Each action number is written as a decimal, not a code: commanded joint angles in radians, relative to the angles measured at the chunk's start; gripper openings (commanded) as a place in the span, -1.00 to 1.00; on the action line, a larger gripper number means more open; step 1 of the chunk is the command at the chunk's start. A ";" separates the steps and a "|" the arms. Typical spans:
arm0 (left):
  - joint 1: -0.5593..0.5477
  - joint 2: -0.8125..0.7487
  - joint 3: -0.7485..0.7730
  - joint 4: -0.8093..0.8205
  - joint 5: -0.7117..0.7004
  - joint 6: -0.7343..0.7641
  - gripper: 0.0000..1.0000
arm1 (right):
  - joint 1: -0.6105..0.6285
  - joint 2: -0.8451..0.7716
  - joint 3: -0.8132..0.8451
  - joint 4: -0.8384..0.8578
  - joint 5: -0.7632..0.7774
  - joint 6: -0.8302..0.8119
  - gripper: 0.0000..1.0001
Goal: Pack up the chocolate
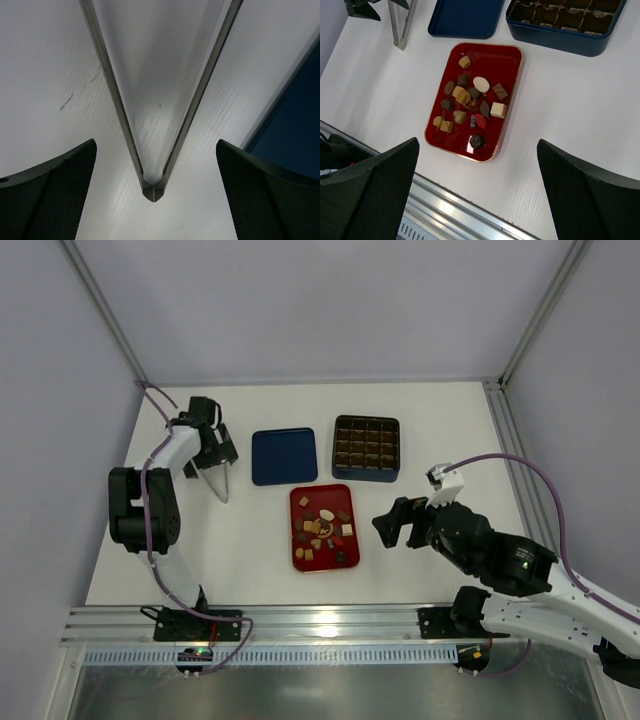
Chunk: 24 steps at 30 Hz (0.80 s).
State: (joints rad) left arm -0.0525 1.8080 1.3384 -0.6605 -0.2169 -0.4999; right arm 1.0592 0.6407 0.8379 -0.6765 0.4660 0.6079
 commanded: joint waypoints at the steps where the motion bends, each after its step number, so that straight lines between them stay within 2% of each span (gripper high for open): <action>1: 0.011 0.040 0.053 0.045 0.036 0.024 0.99 | 0.005 -0.010 -0.002 0.031 -0.009 0.013 1.00; 14: 0.022 0.117 0.038 0.050 0.037 0.015 0.97 | 0.005 -0.016 -0.042 0.037 -0.021 0.032 0.99; 24: 0.031 0.139 0.021 0.056 0.056 0.040 0.78 | 0.005 -0.030 -0.069 0.041 -0.017 0.053 0.99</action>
State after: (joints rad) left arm -0.0284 1.9408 1.3563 -0.6357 -0.1715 -0.4812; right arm 1.0592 0.6170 0.7750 -0.6708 0.4450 0.6426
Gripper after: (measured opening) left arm 0.901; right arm 0.996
